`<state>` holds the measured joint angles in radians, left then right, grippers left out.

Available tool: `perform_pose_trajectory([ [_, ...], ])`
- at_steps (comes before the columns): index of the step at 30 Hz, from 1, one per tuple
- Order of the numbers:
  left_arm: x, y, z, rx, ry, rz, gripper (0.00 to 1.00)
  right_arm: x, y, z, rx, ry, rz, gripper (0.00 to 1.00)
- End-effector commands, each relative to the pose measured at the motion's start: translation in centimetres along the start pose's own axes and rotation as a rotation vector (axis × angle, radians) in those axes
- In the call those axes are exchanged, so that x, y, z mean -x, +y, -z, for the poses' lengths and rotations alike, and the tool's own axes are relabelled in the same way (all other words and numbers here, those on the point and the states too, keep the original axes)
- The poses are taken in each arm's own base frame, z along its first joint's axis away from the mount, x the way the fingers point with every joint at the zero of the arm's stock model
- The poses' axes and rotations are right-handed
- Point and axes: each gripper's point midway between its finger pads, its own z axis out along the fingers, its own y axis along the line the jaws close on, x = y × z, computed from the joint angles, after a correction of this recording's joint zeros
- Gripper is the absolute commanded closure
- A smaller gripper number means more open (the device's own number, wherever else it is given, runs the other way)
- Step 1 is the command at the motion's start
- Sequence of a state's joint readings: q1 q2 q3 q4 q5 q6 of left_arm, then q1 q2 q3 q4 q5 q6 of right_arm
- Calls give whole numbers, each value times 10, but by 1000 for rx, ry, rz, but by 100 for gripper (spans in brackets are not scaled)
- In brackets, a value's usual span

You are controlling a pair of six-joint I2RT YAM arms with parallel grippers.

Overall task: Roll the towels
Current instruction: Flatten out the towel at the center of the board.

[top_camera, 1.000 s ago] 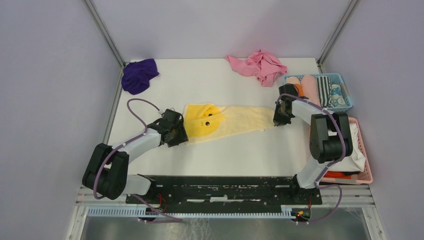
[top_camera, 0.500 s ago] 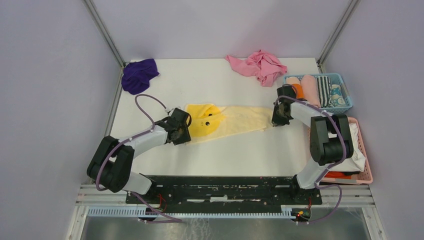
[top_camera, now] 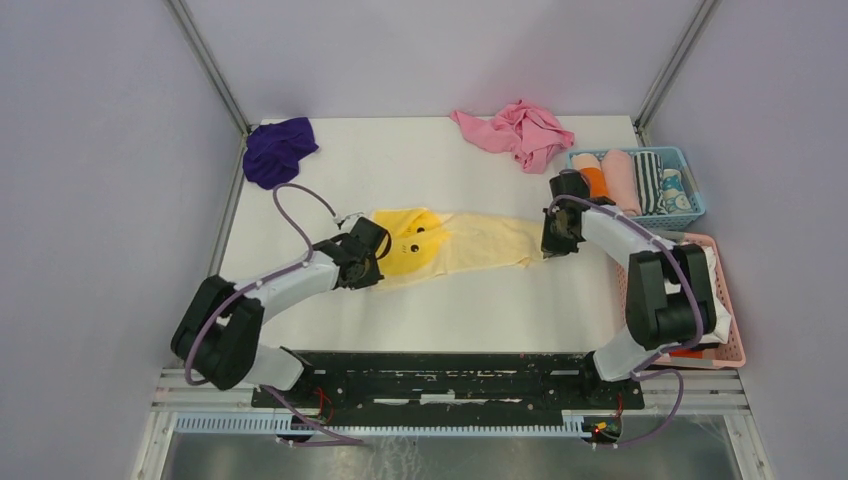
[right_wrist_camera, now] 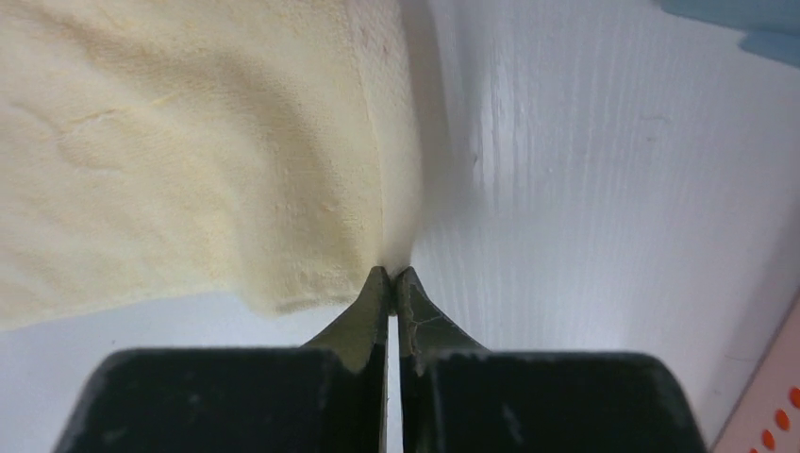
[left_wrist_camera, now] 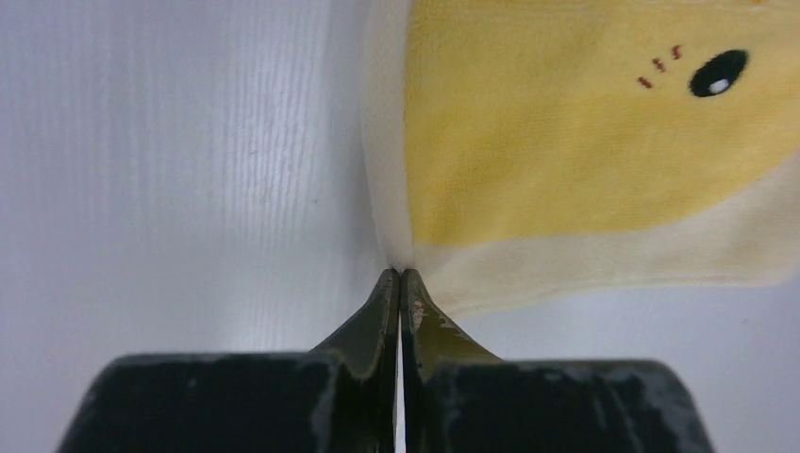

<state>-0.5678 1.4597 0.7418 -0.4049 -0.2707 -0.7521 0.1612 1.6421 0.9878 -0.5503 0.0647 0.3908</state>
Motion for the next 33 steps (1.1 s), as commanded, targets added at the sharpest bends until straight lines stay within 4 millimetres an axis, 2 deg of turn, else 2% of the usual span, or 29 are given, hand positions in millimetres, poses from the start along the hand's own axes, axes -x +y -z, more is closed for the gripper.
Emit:
perform_pose_trajectory([
  [1, 41, 6, 61, -10, -151, 61, 97, 30, 4, 67, 35, -147, 15, 100],
  [4, 74, 0, 114, -91, -261, 97, 97, 37, 3, 113, 64, -220, 29, 99],
  [7, 90, 3, 162, -169, -336, 127, 97, 33, 0, 160, 93, -273, 57, 99],
  [10, 95, 13, 205, -232, -394, 160, 97, 25, -6, 207, 119, -345, 77, 99],
  [13, 95, 23, 242, -300, -438, 195, 97, 10, -10, 245, 154, -395, 93, 99],
  [15, 91, 30, 261, -339, -455, 213, 97, 0, -11, 264, 177, -410, 101, 99],
  [17, 87, 33, 267, -359, -453, 223, 97, -10, -11, 275, 202, -413, 102, 99],
  [19, 84, 31, 266, -367, -434, 222, 97, -15, -8, 279, 225, -403, 103, 99],
  [22, 83, 26, 245, -321, -398, 204, 97, -9, -6, 270, 218, -382, 102, 99],
  [27, 92, 6, 189, -229, -350, 162, 97, 26, 0, 213, 140, -300, 88, 100],
  [32, 126, -9, 122, -208, -297, 158, 97, 82, 10, 151, 59, -297, 72, 100],
  [33, 132, -10, 103, -203, -266, 170, 97, 92, 11, 134, 40, -289, 72, 100],
])
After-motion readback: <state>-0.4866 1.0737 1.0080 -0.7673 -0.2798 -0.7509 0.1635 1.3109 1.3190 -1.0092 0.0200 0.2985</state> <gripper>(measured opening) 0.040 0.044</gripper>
